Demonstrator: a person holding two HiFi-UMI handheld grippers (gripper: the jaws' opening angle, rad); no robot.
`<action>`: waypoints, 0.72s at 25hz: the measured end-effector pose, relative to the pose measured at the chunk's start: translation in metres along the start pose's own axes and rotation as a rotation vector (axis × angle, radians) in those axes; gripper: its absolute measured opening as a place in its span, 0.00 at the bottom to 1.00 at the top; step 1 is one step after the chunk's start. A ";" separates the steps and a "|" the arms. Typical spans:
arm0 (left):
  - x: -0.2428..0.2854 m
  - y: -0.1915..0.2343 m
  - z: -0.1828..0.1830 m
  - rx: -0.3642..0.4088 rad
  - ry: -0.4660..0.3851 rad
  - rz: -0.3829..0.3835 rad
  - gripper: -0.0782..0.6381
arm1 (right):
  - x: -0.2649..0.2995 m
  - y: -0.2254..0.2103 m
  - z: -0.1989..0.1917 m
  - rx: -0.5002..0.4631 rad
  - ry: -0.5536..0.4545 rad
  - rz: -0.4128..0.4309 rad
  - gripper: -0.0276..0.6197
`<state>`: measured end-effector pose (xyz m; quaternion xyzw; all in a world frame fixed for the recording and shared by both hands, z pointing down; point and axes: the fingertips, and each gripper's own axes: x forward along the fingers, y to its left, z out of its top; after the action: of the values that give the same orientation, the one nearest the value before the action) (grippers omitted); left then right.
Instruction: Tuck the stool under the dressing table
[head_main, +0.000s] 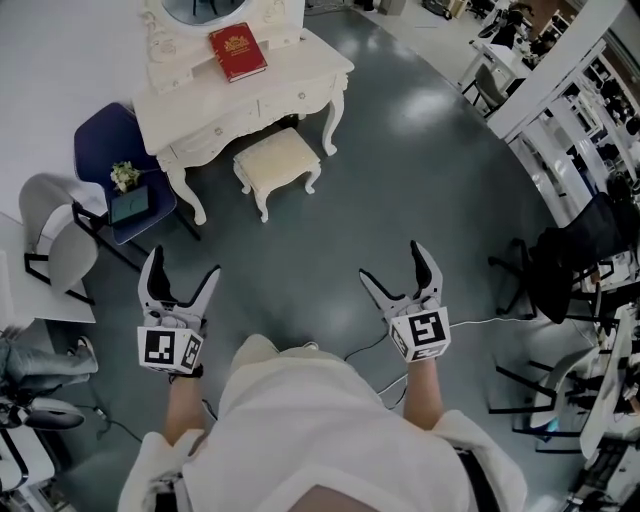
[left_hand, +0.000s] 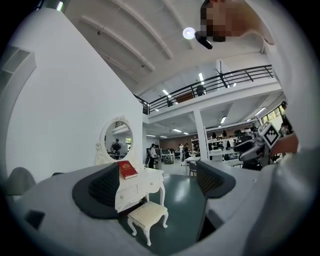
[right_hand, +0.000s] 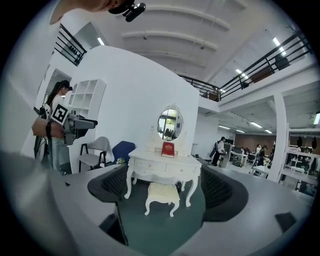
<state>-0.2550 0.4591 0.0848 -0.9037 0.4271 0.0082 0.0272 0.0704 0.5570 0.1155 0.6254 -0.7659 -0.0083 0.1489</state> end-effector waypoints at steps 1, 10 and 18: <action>0.003 -0.004 0.001 -0.002 0.000 -0.004 0.78 | 0.001 -0.002 0.001 0.004 -0.008 0.005 0.73; 0.039 0.001 -0.022 -0.011 0.050 -0.023 0.78 | 0.049 0.014 -0.024 0.009 0.053 0.115 0.73; 0.155 0.067 -0.055 -0.084 0.065 -0.068 0.78 | 0.170 -0.022 -0.020 0.027 0.093 0.120 0.73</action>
<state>-0.2092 0.2938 0.1307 -0.9179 0.3960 -0.0041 -0.0242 0.0662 0.3921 0.1674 0.5799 -0.7945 0.0400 0.1759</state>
